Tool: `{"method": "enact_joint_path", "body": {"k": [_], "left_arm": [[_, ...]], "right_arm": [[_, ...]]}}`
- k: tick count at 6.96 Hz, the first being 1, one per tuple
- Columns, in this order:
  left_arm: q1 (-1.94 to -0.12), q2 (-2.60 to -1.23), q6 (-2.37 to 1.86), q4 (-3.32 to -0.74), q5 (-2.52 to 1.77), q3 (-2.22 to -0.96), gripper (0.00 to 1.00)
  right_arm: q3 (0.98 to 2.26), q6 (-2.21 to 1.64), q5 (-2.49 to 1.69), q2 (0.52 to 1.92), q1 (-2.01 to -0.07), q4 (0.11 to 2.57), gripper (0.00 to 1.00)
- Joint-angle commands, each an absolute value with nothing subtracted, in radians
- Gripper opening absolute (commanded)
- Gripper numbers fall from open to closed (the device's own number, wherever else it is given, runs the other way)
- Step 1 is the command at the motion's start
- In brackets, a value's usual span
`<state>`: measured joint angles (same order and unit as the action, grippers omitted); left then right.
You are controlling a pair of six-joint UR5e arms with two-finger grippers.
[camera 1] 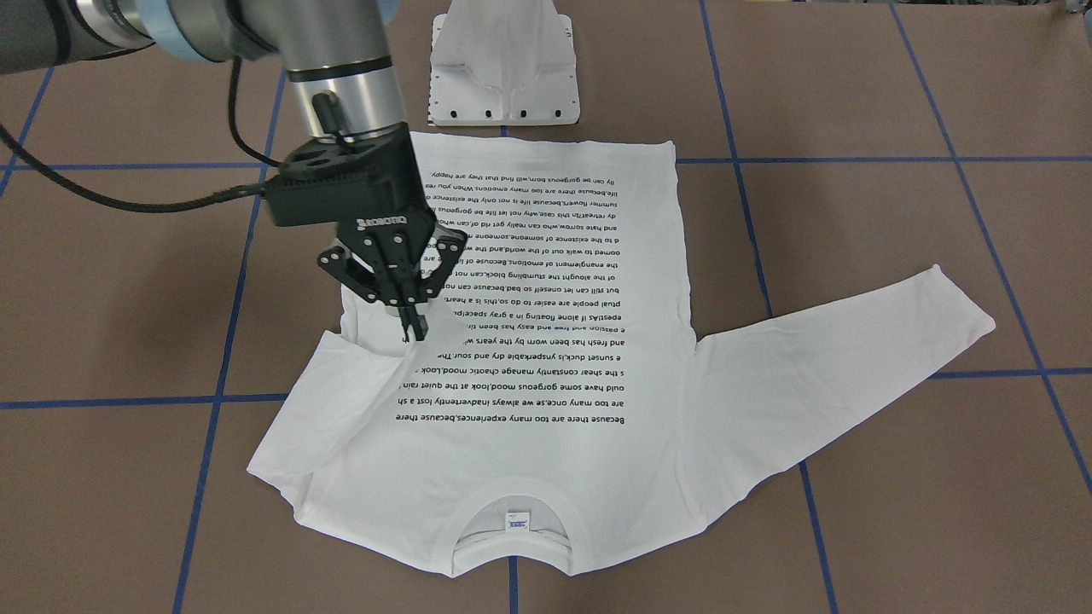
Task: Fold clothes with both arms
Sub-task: 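Grasp the sleeve nearest the right gripper and fold it across the shirt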
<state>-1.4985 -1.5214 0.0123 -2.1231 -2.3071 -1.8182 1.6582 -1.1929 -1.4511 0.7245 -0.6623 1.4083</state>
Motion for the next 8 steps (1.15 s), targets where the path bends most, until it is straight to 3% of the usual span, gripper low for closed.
{"method": "enact_joint_path", "body": {"k": [1,6,7,8], "left_arm": [[-1.499,-1.523,0.012,-2.123,-2.309,-1.815,1.0],[-1.497,-1.525,0.011,-2.125,-2.307,-1.818,1.0],[-1.497,-1.525,0.011,-2.125,-2.307,-1.816,1.0],[-1.497,-1.525,0.011,-2.125,-2.307,-1.816,1.0]], "right_arm": [[1.31,-1.21,-1.193,0.605,-0.464,1.141,0.0],[1.123,-1.276,-1.187,0.428,-0.376,1.135,0.0],[1.121,-1.298,-1.189,0.422,-0.374,1.132,0.33],[1.121,-1.349,-1.189,0.411,-0.367,1.134,0.99]]}}
